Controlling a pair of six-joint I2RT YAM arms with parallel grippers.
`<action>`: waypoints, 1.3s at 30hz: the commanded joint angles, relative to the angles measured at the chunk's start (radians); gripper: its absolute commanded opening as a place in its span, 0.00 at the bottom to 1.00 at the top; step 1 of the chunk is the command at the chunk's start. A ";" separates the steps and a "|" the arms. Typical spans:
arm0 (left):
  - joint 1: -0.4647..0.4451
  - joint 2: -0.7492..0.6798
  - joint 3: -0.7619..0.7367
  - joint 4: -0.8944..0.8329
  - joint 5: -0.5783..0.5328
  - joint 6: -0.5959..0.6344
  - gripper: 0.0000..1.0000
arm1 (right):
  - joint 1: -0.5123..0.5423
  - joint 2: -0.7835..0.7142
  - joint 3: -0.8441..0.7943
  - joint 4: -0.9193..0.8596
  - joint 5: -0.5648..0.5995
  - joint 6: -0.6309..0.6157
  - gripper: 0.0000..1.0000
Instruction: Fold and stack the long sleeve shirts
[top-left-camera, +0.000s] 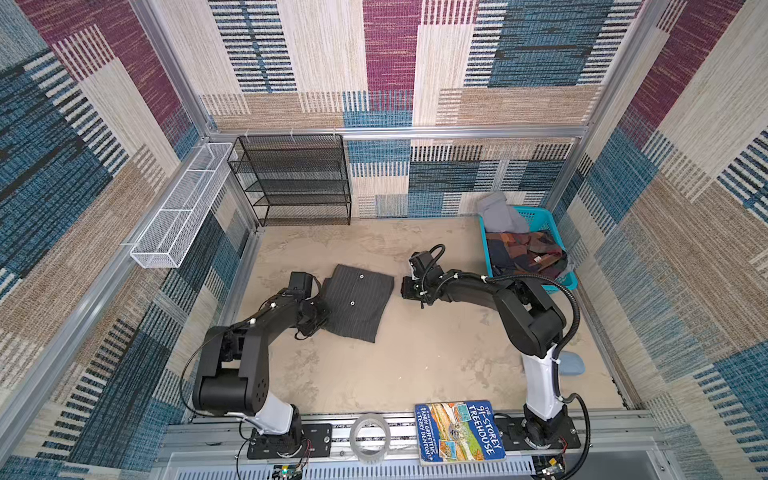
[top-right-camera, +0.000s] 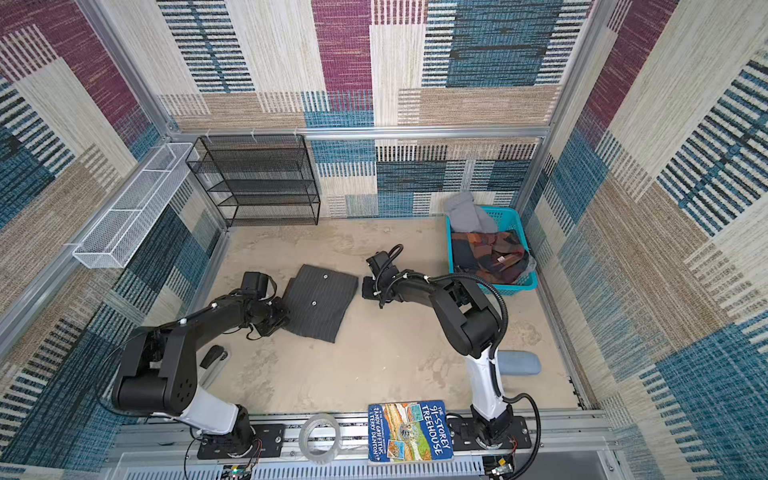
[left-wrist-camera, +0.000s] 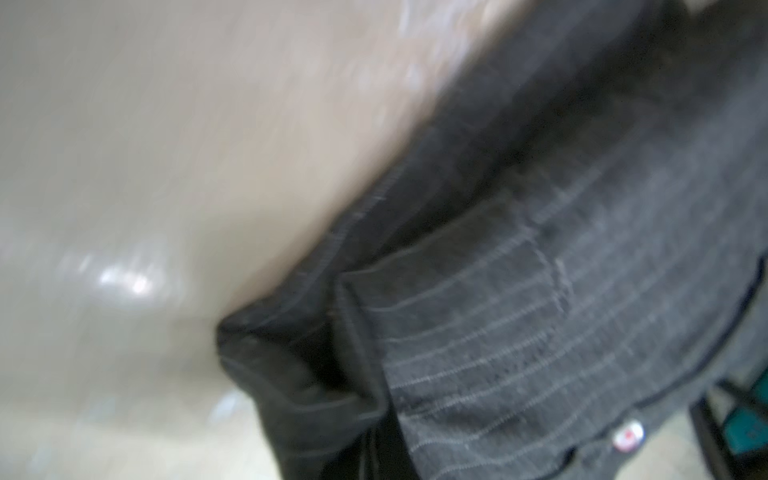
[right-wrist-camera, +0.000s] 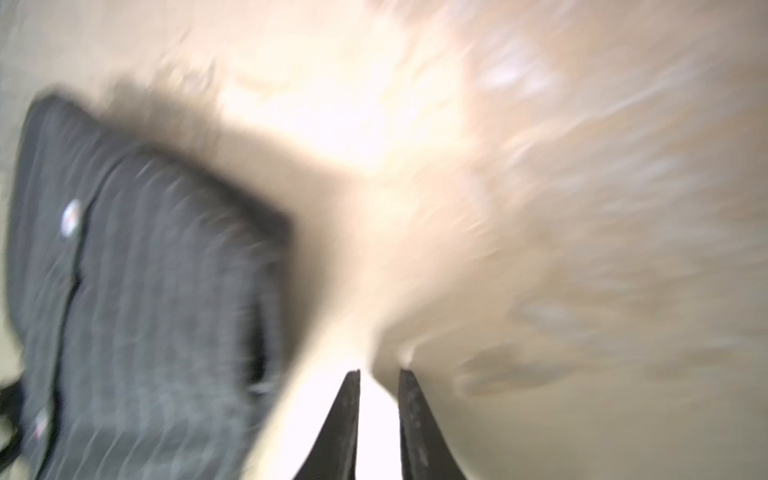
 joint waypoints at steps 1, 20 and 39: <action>-0.007 -0.111 -0.016 -0.093 0.031 -0.053 0.01 | 0.007 -0.033 0.040 -0.065 0.006 -0.067 0.22; -0.001 -0.101 0.111 -0.120 0.109 0.049 0.03 | 0.308 -0.112 -0.064 0.124 -0.181 0.177 0.25; 0.061 -0.167 0.008 -0.251 -0.219 0.025 0.05 | 0.262 -0.043 -0.098 0.102 -0.113 0.171 0.23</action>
